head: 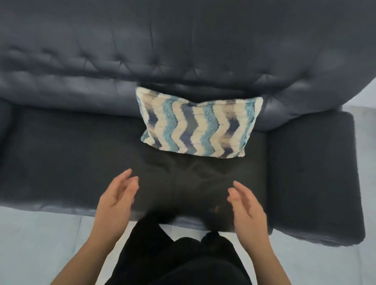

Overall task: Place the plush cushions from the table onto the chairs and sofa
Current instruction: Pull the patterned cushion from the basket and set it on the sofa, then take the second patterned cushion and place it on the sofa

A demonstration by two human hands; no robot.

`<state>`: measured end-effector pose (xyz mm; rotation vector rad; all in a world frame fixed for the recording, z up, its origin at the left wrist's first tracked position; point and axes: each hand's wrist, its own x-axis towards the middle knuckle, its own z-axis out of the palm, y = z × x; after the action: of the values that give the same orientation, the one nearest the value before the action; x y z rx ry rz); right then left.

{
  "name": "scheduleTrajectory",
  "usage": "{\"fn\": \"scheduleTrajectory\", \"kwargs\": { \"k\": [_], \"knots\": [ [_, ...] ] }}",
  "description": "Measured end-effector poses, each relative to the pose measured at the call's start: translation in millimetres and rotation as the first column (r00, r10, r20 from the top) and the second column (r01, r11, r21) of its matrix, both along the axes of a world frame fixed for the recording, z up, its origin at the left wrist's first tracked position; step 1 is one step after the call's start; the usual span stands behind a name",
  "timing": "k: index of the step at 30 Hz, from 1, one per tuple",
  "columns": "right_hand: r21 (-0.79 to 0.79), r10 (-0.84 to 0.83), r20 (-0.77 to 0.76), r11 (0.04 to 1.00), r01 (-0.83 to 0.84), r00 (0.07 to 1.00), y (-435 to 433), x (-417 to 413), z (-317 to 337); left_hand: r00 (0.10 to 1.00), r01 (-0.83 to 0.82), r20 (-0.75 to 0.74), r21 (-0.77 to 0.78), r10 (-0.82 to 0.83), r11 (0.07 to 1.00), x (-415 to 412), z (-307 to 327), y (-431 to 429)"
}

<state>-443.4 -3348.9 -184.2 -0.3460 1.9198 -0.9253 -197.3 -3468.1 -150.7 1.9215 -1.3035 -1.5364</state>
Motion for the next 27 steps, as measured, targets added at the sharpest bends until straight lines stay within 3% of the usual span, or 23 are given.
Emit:
{"fn": "scheduleTrajectory", "kwargs": {
  "k": [4,7,13,18,24,27],
  "knots": [
    [-0.147,-0.183,-0.006,0.972,0.181,0.983,3,9,48,0.998,0.055,-0.037,-0.093,-0.059,0.994,33,34,-15],
    [-0.182,-0.339,-0.023,0.927,0.329,0.941,8,27,63,0.992,0.089,-0.088,-0.065,-0.095,0.994,56,29,-42],
    [-0.181,-0.569,-0.144,0.820,0.543,0.810,67,95,96,0.906,0.389,-0.145,-0.076,-0.397,0.918,48,33,-89],
    [-0.199,-0.788,-0.237,0.612,0.765,0.569,166,141,127,0.778,0.567,-0.209,-0.172,-0.592,0.806,-27,76,-67],
    [-0.369,-0.983,-0.162,0.139,0.919,0.084,297,177,145,0.557,0.725,-0.278,-0.297,-0.783,0.621,-120,117,38],
    [-0.421,-0.990,-0.108,-0.041,0.906,-0.095,360,176,139,0.394,0.806,-0.280,-0.354,-0.876,0.475,-163,121,116]
  ]
}}
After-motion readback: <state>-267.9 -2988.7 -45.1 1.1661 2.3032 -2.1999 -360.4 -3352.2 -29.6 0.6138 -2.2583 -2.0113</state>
